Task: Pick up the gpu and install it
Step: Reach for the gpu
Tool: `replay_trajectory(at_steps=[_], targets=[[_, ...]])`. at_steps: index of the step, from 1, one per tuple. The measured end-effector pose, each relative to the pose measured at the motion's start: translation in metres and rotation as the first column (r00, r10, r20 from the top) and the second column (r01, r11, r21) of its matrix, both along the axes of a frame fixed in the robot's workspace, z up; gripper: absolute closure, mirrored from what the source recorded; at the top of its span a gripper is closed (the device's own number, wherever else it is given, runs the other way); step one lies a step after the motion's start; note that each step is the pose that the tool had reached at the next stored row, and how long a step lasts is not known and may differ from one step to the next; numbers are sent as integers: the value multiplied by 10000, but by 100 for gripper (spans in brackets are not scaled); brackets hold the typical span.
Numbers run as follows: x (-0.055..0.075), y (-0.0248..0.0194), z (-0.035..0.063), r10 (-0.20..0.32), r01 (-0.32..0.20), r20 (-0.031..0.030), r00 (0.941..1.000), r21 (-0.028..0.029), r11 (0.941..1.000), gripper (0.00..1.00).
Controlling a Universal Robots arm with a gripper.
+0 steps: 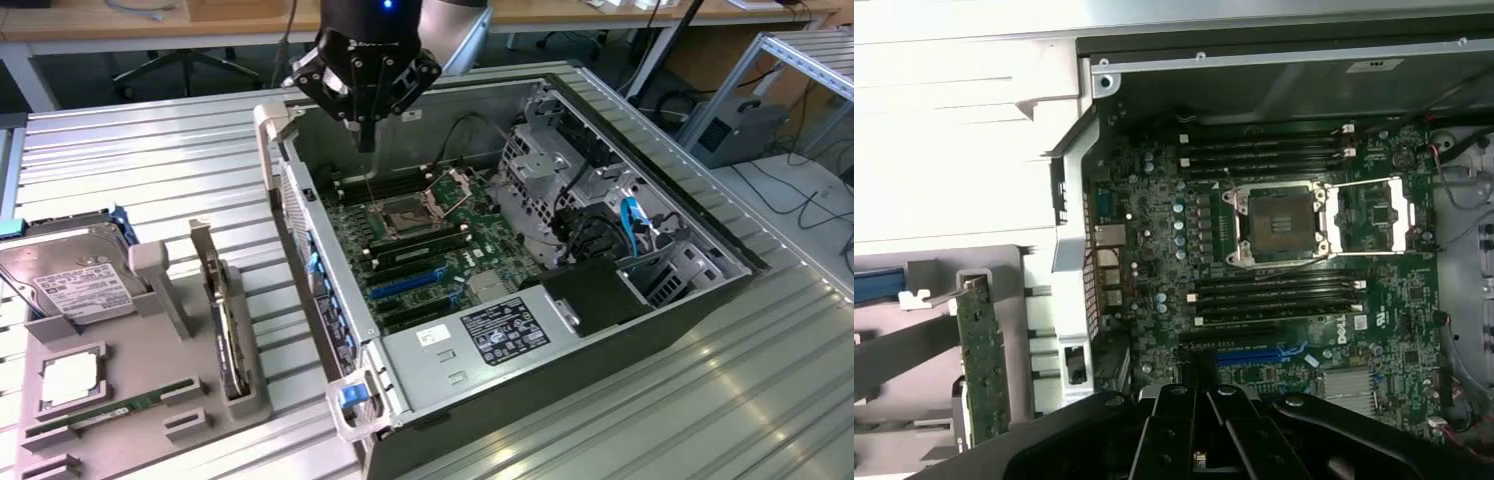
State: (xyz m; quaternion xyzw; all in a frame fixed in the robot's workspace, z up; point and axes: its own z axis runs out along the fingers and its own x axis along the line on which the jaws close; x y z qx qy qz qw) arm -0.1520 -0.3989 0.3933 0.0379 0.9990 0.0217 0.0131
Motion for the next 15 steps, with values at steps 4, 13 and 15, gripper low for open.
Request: replay_trajectory(at_steps=[4,13,15], targets=[[-194,0,0,0,0,0,10000,0,10000,89],[-502,0,0,0,0,0,10000,0,10000,89],[-611,0,1,1,-1,-1,10000,-1,10000,89]])
